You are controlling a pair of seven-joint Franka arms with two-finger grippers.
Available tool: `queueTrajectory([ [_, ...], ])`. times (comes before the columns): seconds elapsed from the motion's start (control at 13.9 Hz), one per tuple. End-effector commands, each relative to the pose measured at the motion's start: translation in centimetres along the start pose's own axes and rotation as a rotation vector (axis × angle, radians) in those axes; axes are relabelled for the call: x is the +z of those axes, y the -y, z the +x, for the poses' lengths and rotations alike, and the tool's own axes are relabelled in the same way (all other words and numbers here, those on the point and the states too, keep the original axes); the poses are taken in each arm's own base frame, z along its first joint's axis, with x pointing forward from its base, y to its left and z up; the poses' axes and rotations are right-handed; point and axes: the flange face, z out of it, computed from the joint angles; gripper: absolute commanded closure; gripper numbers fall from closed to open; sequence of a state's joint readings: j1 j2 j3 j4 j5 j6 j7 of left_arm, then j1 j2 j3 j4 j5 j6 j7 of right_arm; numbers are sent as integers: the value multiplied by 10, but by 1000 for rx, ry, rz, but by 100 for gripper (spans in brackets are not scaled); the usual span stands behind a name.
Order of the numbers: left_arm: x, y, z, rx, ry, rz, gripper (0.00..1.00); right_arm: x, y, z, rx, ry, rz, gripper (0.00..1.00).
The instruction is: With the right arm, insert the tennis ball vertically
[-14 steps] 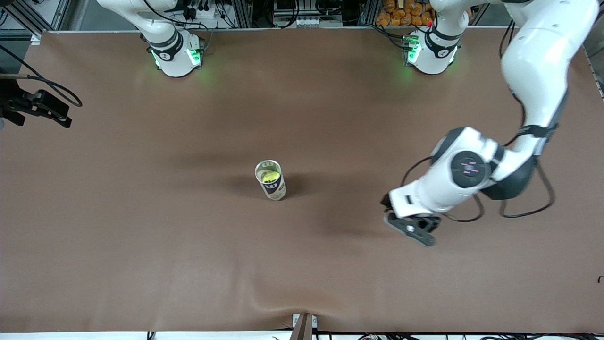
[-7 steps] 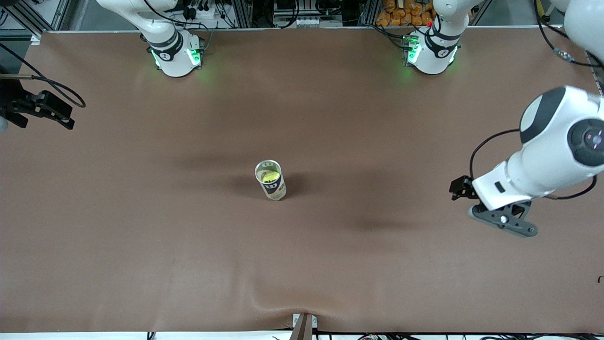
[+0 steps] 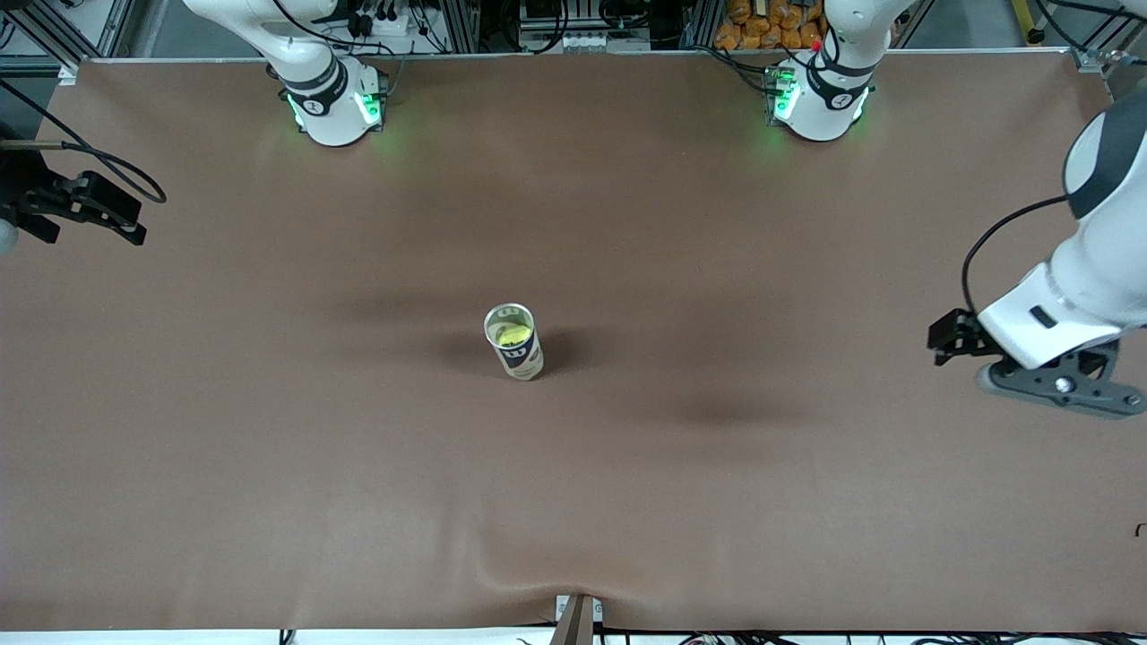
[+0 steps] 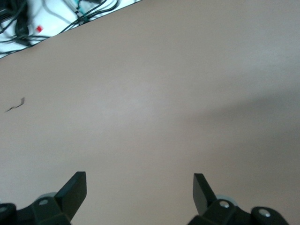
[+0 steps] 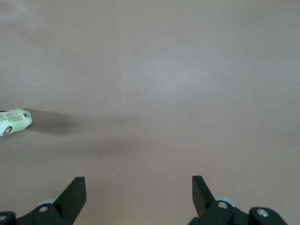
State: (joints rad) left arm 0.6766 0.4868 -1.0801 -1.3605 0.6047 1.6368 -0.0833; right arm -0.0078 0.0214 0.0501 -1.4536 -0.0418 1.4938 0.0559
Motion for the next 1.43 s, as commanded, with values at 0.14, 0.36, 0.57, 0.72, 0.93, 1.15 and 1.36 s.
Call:
queueTrajectory([
  [0.14,-19,29,-22,-62,28,62,0,-2,-1,-4,-6,-8,15,0],
  [0.36,-23,39,-26,-83,25,59,0,-1,-2,-4,-4,-6,17,0],
  [0.57,-65,40,-48,-204,1,32,0,-1,0,-3,3,-8,18,0],
  [0.72,-69,43,-55,-258,14,-10,0,-2,-1,-3,5,-11,18,0],
  [0.93,-87,29,-69,-278,10,-24,0,-1,1,-3,2,-9,18,0],
  [1.15,-92,25,-94,-335,56,-94,0,-1,1,-3,2,-11,20,0],
  [1.36,-89,33,-121,-363,79,-127,0,-1,1,-3,2,-12,20,0],
])
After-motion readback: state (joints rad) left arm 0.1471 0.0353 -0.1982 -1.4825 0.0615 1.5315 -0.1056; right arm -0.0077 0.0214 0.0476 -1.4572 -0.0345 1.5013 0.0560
